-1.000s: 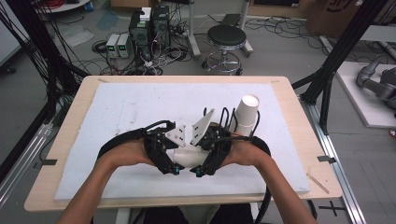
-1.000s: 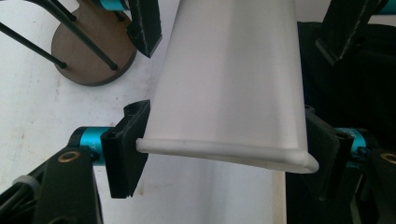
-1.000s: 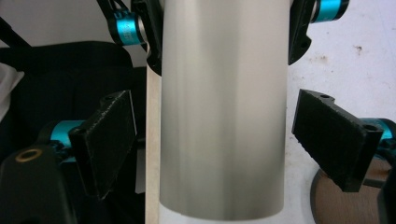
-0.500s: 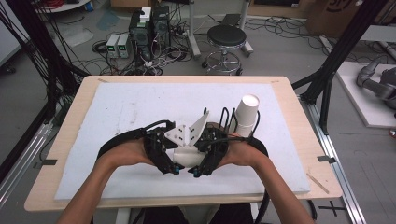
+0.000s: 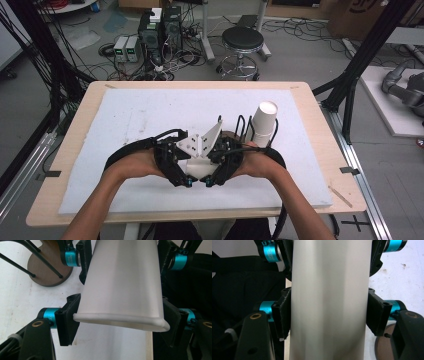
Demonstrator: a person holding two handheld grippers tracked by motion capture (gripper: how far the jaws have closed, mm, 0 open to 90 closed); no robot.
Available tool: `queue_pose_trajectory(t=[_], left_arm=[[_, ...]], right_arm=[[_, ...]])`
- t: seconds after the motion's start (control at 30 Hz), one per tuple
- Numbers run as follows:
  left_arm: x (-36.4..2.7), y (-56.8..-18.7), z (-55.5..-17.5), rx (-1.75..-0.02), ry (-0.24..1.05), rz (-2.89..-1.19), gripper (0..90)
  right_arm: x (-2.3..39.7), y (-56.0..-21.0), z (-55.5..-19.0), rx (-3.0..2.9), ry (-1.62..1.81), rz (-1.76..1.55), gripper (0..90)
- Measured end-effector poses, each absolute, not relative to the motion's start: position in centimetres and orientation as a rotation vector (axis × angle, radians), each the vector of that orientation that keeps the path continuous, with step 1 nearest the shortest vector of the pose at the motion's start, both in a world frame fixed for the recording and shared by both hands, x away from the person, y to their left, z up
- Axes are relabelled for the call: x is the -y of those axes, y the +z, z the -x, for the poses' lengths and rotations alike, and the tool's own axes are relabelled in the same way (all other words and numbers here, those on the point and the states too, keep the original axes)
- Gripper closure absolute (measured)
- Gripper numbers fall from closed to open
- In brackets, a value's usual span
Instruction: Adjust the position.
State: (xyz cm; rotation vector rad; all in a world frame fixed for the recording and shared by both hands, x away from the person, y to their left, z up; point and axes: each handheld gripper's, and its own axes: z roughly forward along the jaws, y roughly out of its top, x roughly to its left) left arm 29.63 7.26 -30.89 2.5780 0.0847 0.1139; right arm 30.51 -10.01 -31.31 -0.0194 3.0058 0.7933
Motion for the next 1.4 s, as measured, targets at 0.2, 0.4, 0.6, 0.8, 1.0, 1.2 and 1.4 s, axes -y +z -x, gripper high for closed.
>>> queue_pose_trajectory(t=[0.2, 0.4, 0.6, 0.8, 1.0, 1.2, 1.4], left_arm=[[-7.32, -30.95, -29.66, -0.088, 0.116, -2.573, 28.6], [-7.38, -30.92, -29.69, -0.084, 0.117, -2.568, 27.9], [-7.45, -31.04, -29.67, -0.072, 0.104, -2.553, 24.2], [-7.41, -31.14, -29.82, -0.076, 0.072, -2.542, 9.2], [-7.78, -30.98, -29.96, -0.080, 0.057, -2.496, 1.7], [-7.78, -30.81, -30.03, -0.082, 0.065, -2.492, 1.7], [-7.87, -30.73, -29.96, -0.090, 0.071, -2.479, 1.7]], right_arm=[[10.08, -31.41, -30.48, -2.997, 0.801, 0.009, 35.3], [10.14, -31.35, -30.50, -2.995, 0.802, 0.006, 35.4], [10.18, -31.31, -30.45, -2.995, 0.807, 0.009, 34.8], [10.11, -31.37, -30.44, -2.990, 0.818, 0.011, 34.8], [10.17, -31.30, -30.41, -2.991, 0.826, 0.010, 34.7], [10.26, -31.24, -30.43, -2.987, 0.834, 0.010, 34.7], [10.42, -31.16, -30.42, -2.981, 0.853, 0.018, 34.7]])
